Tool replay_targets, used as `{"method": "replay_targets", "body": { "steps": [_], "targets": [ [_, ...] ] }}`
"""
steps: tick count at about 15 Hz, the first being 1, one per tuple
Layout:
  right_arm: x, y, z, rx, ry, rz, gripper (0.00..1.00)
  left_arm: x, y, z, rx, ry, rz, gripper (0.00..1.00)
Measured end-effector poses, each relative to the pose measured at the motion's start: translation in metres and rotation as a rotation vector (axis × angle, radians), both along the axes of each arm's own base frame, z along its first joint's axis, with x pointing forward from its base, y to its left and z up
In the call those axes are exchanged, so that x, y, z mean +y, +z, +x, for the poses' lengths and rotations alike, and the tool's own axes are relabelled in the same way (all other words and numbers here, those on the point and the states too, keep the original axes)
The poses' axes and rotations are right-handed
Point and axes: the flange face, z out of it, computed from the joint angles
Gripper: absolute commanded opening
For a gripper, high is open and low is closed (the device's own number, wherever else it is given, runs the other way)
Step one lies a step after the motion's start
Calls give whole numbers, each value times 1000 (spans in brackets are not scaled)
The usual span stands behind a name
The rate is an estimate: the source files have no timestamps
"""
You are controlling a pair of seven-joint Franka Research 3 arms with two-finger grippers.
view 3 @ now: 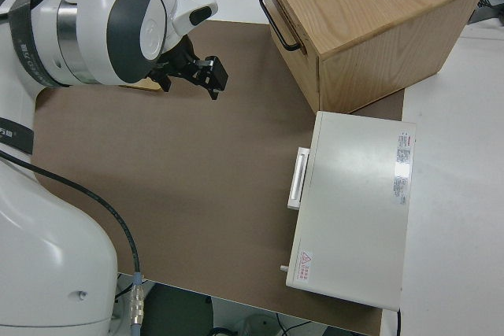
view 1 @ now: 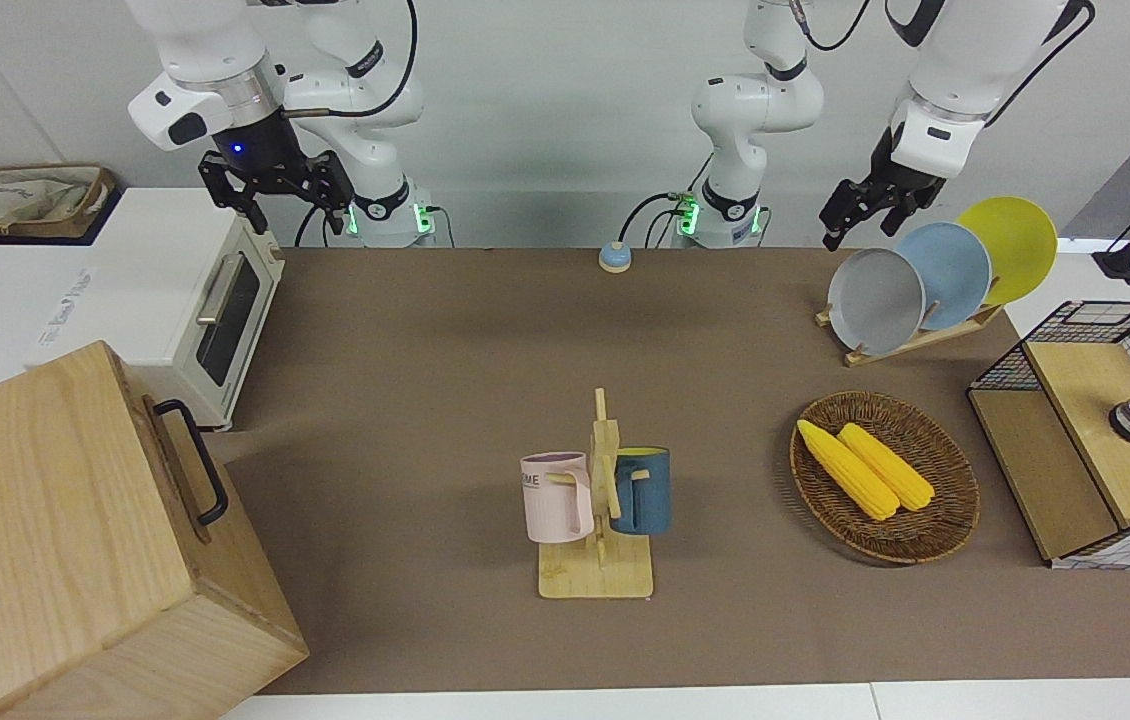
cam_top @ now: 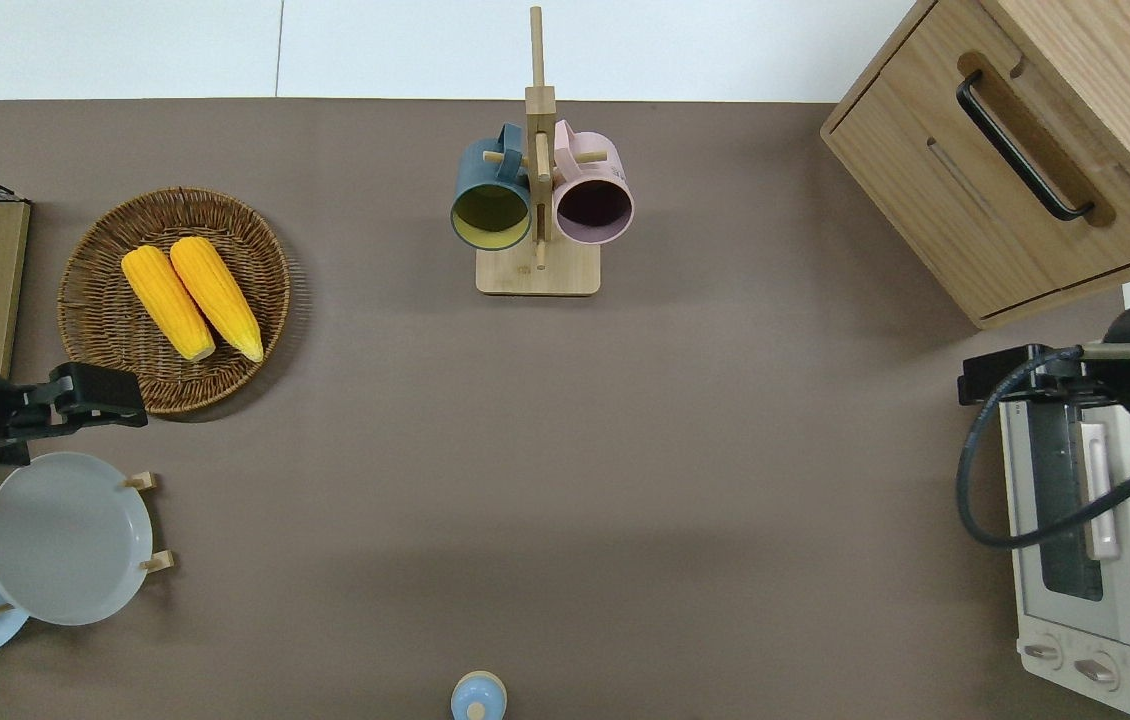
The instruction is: Slide drawer open with right arm
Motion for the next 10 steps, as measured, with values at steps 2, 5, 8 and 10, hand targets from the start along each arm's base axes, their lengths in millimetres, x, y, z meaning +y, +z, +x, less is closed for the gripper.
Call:
{"method": "replay_targets", "body": {
  "steps": [2, 5, 8, 10],
  "targets": [
    [0, 0, 0, 0, 0, 0, 992, 0, 0, 0, 0, 0, 0, 993],
    [0, -2, 1, 3, 0, 0, 992, 0, 0, 0, 0, 0, 0, 993],
    [0, -3, 2, 5, 0, -1, 992, 0, 0, 0, 0, 0, 0, 993],
    [0, -4, 2, 7, 0, -1, 992, 0, 0, 0, 0, 0, 0, 993]
  ]
}}
